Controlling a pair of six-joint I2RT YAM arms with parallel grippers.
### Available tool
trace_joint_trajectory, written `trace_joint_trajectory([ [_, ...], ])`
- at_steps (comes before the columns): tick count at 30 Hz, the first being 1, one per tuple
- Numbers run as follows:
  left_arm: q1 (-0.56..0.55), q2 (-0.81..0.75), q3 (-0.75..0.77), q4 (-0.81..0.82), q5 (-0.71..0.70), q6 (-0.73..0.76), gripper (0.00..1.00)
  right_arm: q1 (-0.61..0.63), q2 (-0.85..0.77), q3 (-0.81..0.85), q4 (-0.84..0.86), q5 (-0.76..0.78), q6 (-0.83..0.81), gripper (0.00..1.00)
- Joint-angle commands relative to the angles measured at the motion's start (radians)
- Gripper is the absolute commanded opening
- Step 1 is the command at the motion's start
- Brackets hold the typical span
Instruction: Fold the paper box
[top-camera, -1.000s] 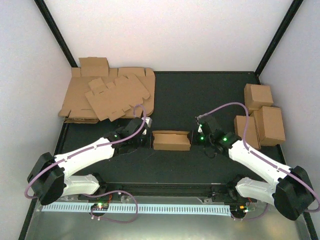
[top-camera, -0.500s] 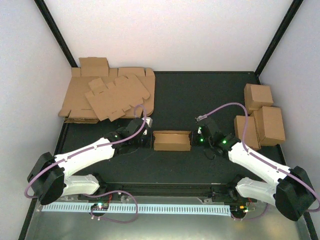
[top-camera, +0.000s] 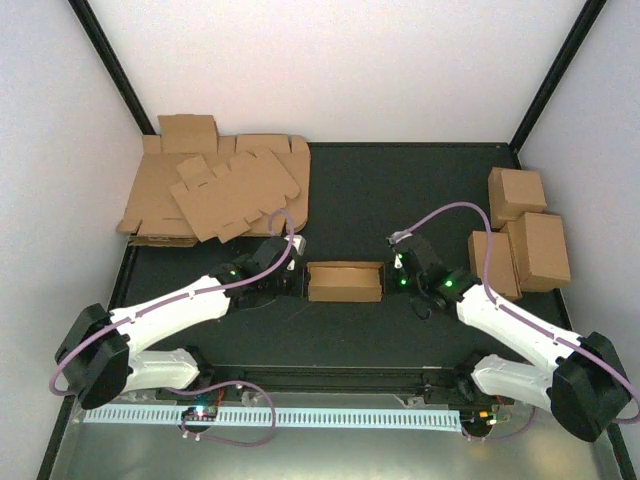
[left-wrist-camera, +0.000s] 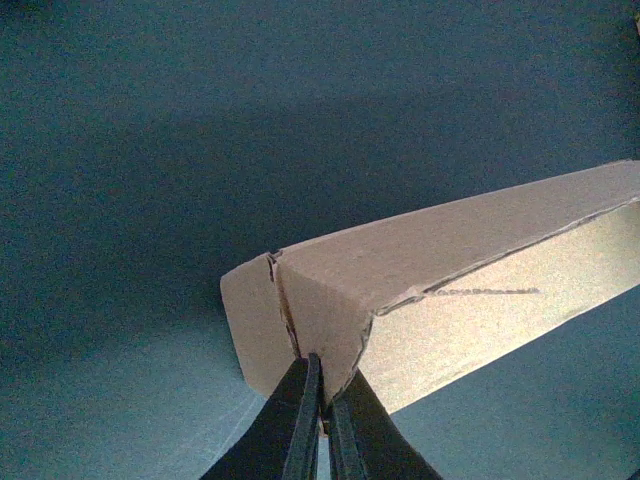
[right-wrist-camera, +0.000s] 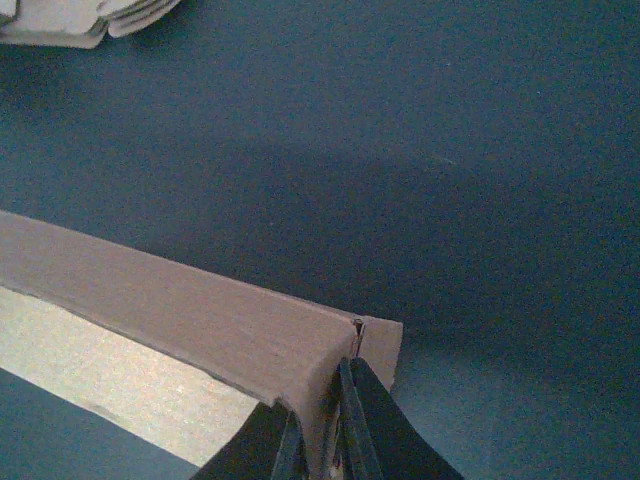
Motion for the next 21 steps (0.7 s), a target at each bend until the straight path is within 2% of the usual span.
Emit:
trace_joint_trajectory([
  [1, -0.003, 0.02, 0.016, -0.031, -0.035, 0.005, 0.05, 0.005, 0.005, 0.032, -0.048, 0.025, -0.072, 0.11],
  [9, -0.003, 0.025, 0.025, -0.037, -0.034, 0.008, 0.05, 0.005, 0.018, 0.048, -0.072, 0.054, -0.076, 0.11],
  [21, -0.005, 0.021, 0.025, -0.037, -0.029, 0.004, 0.05, 0.006, 0.026, 0.043, -0.05, 0.023, 0.063, 0.11],
])
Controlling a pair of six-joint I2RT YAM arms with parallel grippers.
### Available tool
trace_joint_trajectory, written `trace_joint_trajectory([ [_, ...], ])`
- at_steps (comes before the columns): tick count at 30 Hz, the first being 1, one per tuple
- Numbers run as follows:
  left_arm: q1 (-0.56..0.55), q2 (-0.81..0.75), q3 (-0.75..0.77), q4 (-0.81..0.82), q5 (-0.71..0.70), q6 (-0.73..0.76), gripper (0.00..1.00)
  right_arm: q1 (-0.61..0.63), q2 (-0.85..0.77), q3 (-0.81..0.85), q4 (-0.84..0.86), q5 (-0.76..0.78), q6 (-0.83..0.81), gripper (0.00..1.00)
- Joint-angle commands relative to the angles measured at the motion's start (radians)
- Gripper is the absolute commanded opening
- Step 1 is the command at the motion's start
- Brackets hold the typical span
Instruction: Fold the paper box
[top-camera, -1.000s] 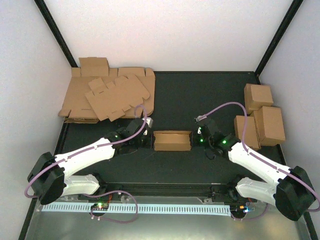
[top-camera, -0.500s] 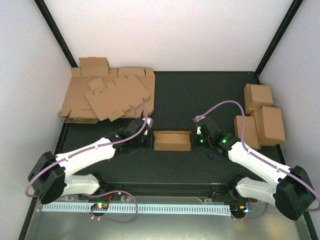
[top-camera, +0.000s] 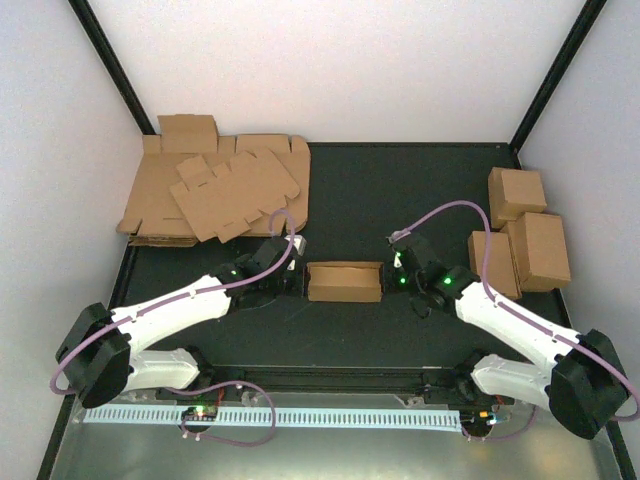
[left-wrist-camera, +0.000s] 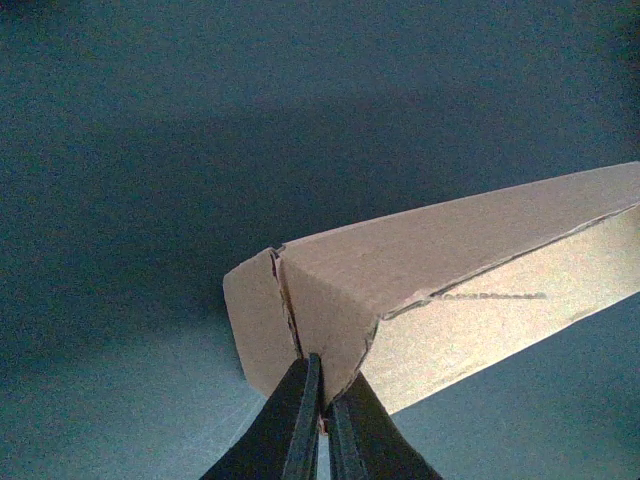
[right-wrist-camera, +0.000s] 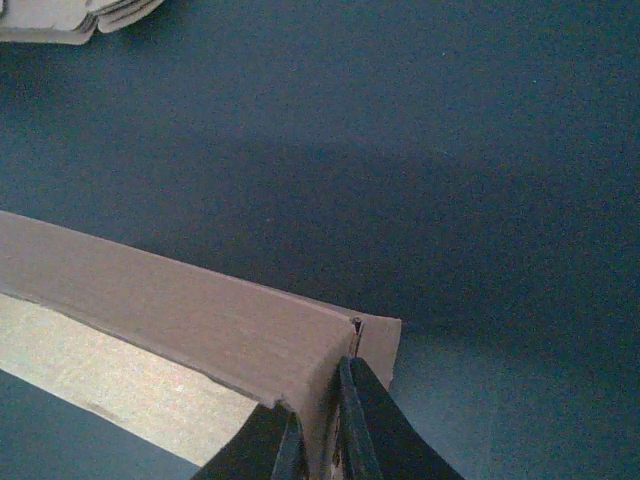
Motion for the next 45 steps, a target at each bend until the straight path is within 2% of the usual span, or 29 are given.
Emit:
trace_joint_trajectory([
  [1, -0.005, 0.014, 0.024, -0.037, -0.023, 0.004, 0.05, 0.006, 0.01, 0.013, -0.007, 0.022, 0.074, 0.11],
  [15, -0.006, 0.016, 0.02, -0.035, -0.024, 0.006, 0.05, 0.051, 0.014, -0.02, -0.013, 0.141, 0.032, 0.11],
  [27, -0.013, 0.019, 0.011, -0.026, -0.029, 0.0, 0.05, 0.115, -0.004, -0.113, 0.078, 0.218, 0.1, 0.11],
  [32, -0.015, 0.018, 0.013, -0.031, -0.035, 0.002, 0.05, 0.115, -0.052, -0.11, 0.073, 0.218, 0.079, 0.19],
  [36, -0.014, 0.019, 0.018, -0.038, -0.041, 0.005, 0.06, 0.115, -0.098, -0.08, 0.035, 0.217, 0.045, 0.32],
  [42, -0.014, 0.021, 0.029, -0.049, -0.051, 0.009, 0.05, 0.115, -0.117, -0.052, -0.013, 0.22, 0.028, 0.4],
  [45, -0.015, 0.022, 0.028, -0.051, -0.05, 0.011, 0.05, 0.114, -0.117, -0.035, -0.037, 0.224, 0.027, 0.5],
])
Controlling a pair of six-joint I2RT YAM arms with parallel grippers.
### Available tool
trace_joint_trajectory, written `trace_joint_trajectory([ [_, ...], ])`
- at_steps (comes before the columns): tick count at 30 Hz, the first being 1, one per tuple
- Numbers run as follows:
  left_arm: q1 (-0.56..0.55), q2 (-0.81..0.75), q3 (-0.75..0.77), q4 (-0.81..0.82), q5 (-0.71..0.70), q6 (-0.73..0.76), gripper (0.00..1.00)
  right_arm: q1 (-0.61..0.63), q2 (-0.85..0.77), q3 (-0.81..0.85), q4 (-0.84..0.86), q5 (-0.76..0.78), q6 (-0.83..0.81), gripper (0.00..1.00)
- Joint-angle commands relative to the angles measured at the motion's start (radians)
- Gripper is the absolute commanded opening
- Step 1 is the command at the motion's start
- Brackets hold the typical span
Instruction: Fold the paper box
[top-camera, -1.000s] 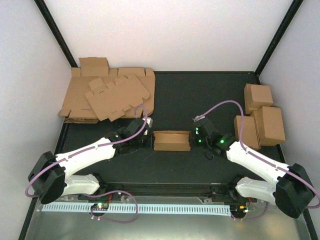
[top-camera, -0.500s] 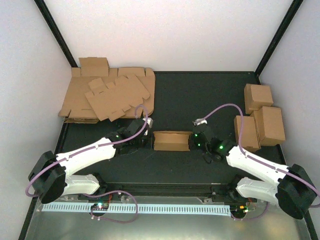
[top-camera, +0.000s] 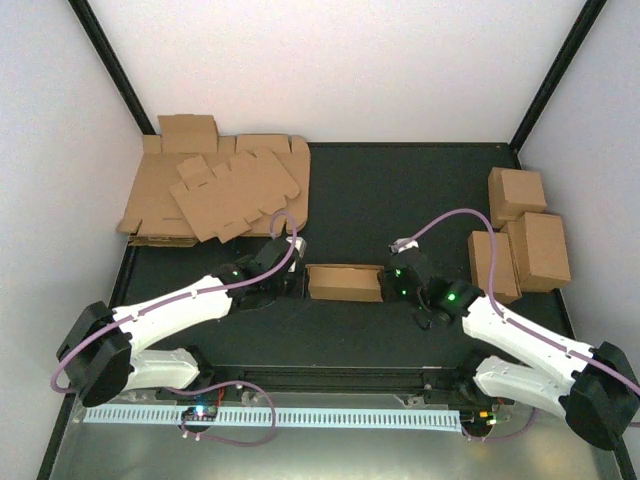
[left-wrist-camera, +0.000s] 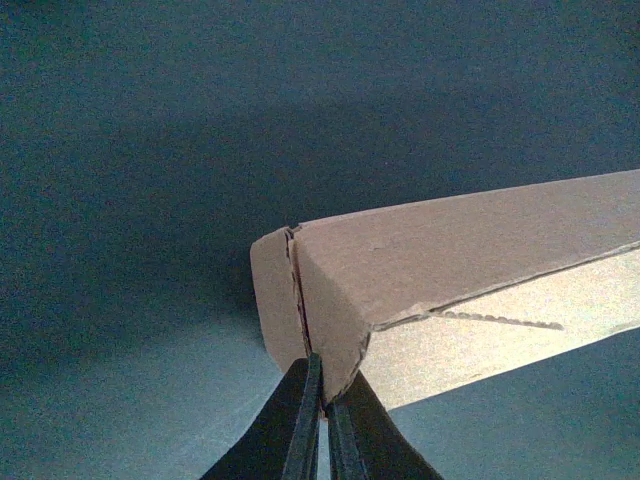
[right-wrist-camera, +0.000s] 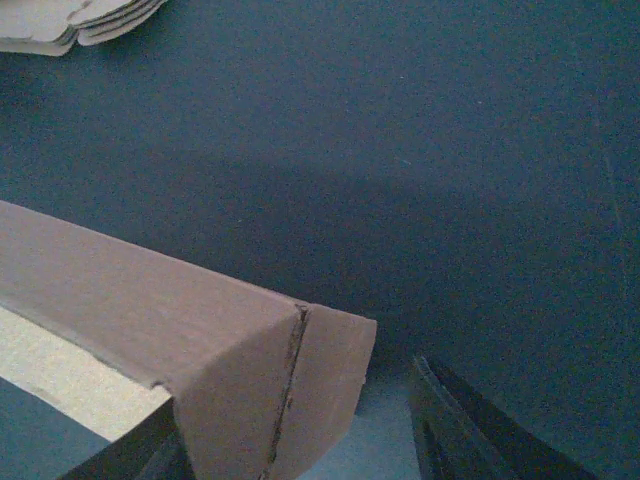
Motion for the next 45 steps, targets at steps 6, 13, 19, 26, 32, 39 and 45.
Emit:
trace_joint_trajectory([
  [6, -0.002, 0.022, 0.033, -0.034, -0.03, 0.014, 0.05, 0.004, -0.019, 0.083, -0.089, 0.017, -0.027, 0.52],
  [13, -0.002, 0.025, 0.033, -0.03, -0.027, 0.013, 0.05, 0.002, 0.026, 0.131, -0.118, 0.016, -0.028, 0.5],
  [19, -0.002, 0.026, 0.036, -0.027, -0.022, 0.012, 0.06, 0.003, 0.017, 0.13, -0.11, -0.022, -0.018, 0.31],
  [26, -0.005, 0.03, 0.041, -0.029, -0.02, 0.012, 0.05, 0.002, 0.001, 0.131, -0.128, -0.044, -0.015, 0.27],
  [32, -0.009, 0.022, 0.049, -0.034, -0.024, 0.007, 0.05, 0.003, 0.0, 0.12, -0.132, -0.041, -0.012, 0.06],
  [39, -0.017, 0.027, 0.061, -0.045, -0.034, 0.004, 0.05, 0.003, -0.001, 0.067, -0.086, -0.023, 0.006, 0.02],
  [45, -0.034, 0.04, 0.073, -0.059, -0.065, 0.001, 0.05, 0.002, -0.011, 0.018, -0.049, -0.027, 0.022, 0.02],
])
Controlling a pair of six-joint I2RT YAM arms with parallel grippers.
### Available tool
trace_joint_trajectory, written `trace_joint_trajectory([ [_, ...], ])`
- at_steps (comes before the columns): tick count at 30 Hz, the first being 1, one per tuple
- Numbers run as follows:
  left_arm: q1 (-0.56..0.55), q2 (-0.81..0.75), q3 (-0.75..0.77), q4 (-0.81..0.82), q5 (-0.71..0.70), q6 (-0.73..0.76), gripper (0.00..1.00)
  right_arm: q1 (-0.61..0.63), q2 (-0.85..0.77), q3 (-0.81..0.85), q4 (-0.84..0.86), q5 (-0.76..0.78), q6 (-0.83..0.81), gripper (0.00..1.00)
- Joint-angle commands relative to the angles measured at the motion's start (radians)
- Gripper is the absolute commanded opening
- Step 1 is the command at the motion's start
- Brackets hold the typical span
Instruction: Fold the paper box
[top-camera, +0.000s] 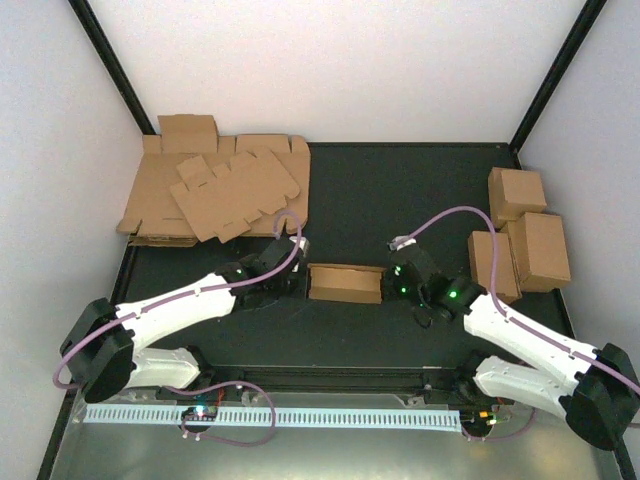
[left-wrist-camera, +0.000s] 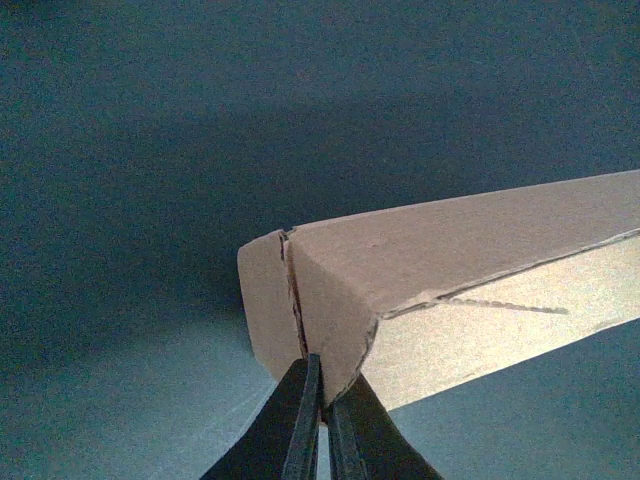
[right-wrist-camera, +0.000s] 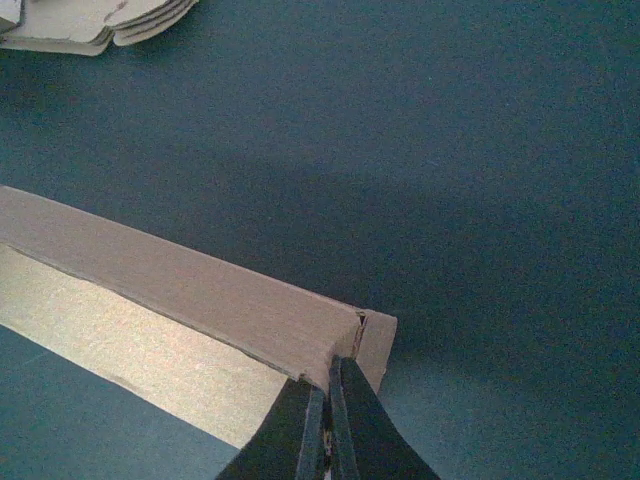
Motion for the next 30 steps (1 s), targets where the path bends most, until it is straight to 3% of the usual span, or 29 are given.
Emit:
trace_joint_trajectory([
  [1, -0.017, 0.023, 0.047, -0.035, -0.05, 0.001, 0.05, 0.003, -0.019, -0.051, 0.025, 0.016, 0.028, 0.02],
  [30, -0.053, 0.028, 0.057, -0.053, -0.091, -0.01, 0.05, 0.019, -0.021, -0.167, 0.074, 0.014, 0.06, 0.02],
])
